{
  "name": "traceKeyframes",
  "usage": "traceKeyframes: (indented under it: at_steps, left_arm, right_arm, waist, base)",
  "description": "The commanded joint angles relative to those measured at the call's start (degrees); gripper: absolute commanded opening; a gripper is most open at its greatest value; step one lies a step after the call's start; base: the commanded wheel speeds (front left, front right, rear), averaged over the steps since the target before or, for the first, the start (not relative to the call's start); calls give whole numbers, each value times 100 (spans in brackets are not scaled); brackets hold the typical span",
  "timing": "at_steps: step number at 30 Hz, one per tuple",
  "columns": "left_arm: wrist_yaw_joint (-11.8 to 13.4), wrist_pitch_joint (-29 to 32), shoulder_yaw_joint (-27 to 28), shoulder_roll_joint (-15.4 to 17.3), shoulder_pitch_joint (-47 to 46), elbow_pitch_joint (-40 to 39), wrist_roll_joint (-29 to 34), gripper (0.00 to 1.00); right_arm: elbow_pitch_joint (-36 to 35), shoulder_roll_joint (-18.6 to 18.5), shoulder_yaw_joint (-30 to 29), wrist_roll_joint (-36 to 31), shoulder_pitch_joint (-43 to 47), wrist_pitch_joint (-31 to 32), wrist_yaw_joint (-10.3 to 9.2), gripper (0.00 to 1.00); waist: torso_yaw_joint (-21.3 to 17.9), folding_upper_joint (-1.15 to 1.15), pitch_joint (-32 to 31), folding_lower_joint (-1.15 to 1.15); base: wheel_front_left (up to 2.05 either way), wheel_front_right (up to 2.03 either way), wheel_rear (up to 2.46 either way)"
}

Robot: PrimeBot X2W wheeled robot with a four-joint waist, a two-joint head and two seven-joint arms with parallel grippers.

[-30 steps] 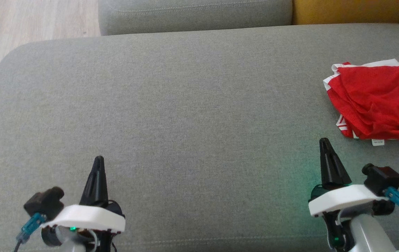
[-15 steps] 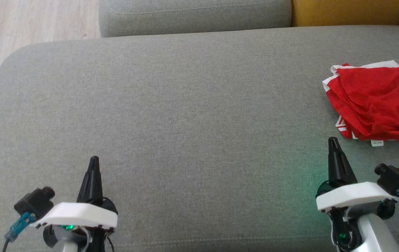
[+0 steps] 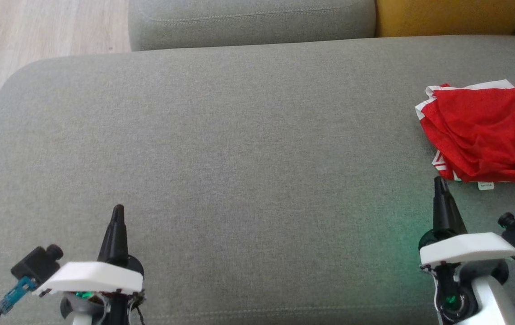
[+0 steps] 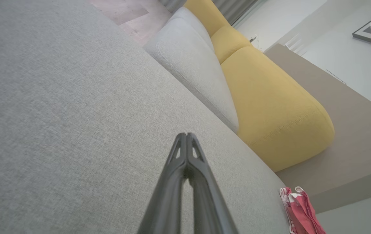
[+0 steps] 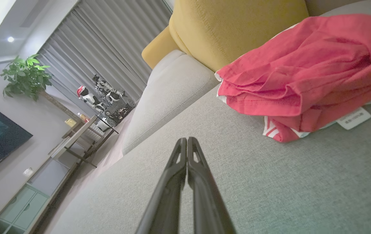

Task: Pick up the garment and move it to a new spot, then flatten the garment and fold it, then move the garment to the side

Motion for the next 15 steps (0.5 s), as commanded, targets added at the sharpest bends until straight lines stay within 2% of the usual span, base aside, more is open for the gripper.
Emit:
traceKeyframes:
  at_steps: [1,15]
  left_arm:
    - [-39,45,154,91,-324,-169,-123,0]
    - [-128,267,303,110,-386,-91,-920,0]
  right_arm:
    - [-224,-71,11,159,-171,22,-2,0]
    - [-290,-77,-106,1089,-142,244,-3,0]
  waist:
    - [0,0,-3,0]
    - [-2,0,-50,0]
  base:
    - [0,0,0]
    - [0,0,0]
